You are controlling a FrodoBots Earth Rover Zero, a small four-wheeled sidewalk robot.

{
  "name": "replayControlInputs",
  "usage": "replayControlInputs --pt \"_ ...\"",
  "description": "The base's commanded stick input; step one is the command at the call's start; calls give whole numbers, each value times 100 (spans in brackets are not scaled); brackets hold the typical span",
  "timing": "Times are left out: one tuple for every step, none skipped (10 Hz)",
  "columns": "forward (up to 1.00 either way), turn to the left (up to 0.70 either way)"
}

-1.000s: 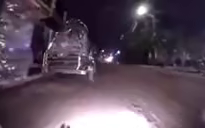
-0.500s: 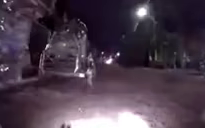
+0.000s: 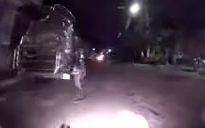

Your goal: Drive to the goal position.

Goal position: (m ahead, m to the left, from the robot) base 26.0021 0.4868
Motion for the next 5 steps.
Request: replayControlInputs --pt "100 0" --pt "100 0" --pt "100 0" --pt "100 0" --pt "100 0"
